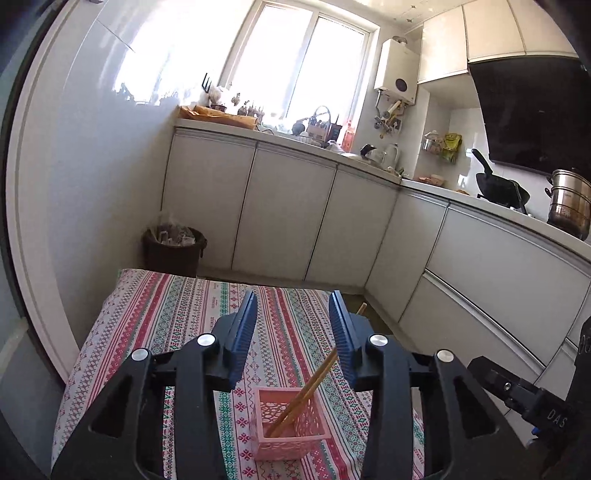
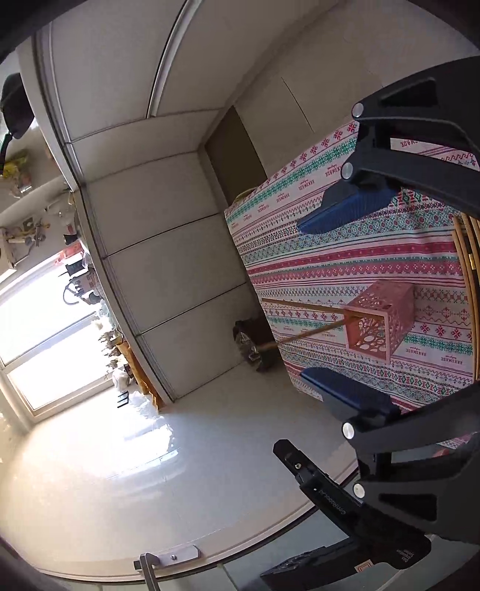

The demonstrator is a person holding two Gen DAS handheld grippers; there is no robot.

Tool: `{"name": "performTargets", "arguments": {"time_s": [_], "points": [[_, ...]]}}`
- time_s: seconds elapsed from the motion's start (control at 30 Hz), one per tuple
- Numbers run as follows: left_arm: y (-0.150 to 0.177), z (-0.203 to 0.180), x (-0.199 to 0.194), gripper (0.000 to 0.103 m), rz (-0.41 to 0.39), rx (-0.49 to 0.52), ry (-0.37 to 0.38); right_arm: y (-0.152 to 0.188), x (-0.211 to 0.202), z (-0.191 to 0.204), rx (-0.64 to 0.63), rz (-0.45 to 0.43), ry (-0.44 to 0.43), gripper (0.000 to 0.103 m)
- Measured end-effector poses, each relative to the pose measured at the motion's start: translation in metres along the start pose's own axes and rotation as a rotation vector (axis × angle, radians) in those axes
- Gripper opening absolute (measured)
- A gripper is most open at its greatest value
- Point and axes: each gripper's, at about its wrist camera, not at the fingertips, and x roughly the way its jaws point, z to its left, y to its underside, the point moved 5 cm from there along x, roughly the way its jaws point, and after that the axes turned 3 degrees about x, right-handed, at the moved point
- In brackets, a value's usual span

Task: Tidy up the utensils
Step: 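Lower the chopstick into the pink basket and open the left gripper, then move the left tool back over the remaining chopsticks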

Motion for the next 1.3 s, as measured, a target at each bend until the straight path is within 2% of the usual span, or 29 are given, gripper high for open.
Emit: {"name": "performTargets", "arguments": {"time_s": [0.17, 0.23, 0.27, 0.33, 0.47, 0.53, 0.63, 0.73, 0.87, 1.0, 1.13, 1.3], "points": [[0.007, -0.016, -0.003, 0.049, 0.027, 0.064, 0.032, -0.003, -0.007, -0.015, 0.043, -0.019, 0.031, 0.086], [0.011, -0.02, -0.003, 0.064, 0.037, 0.082, 0.036, 0.0, -0.008, -0.022, 0.067, -0.013, 0.047, 0.091], [0.013, -0.021, -0.003, 0.068, 0.041, 0.089, 0.039, 0.002, -0.008, -0.026, 0.077, -0.005, 0.053, 0.093], [0.017, -0.023, -0.002, 0.083, 0.059, 0.102, 0.046, 0.005, -0.007, -0.032, 0.091, 0.023, 0.064, 0.094], [0.029, -0.031, -0.003, 0.096, 0.121, 0.148, 0.074, 0.011, -0.011, -0.045, 0.117, 0.053, 0.102, 0.096], [0.04, -0.037, -0.001, 0.096, 0.188, 0.196, 0.101, 0.012, -0.017, -0.057, 0.147, 0.057, 0.125, 0.096], [0.069, -0.055, 0.002, 0.096, 0.337, 0.302, 0.178, 0.012, -0.027, -0.08, 0.2, 0.077, 0.152, 0.096], [0.112, -0.079, 0.003, 0.096, 0.501, 0.464, 0.278, 0.016, -0.038, -0.104, 0.262, 0.095, 0.174, 0.096], [0.172, -0.112, -0.002, 0.096, 0.677, 0.714, 0.379, 0.024, -0.048, -0.128, 0.339, 0.136, 0.169, 0.096], [0.208, -0.13, -0.002, 0.096, 0.804, 0.941, 0.428, 0.027, -0.05, -0.143, 0.413, 0.17, 0.145, 0.096], [0.225, -0.143, 0.005, 0.096, 0.923, 1.005, 0.516, 0.025, -0.053, -0.154, 0.483, 0.173, 0.112, 0.096], [0.244, -0.159, 0.028, 0.092, 1.045, 1.046, 0.553, 0.021, -0.062, -0.167, 0.552, 0.155, 0.092, 0.096]]}}
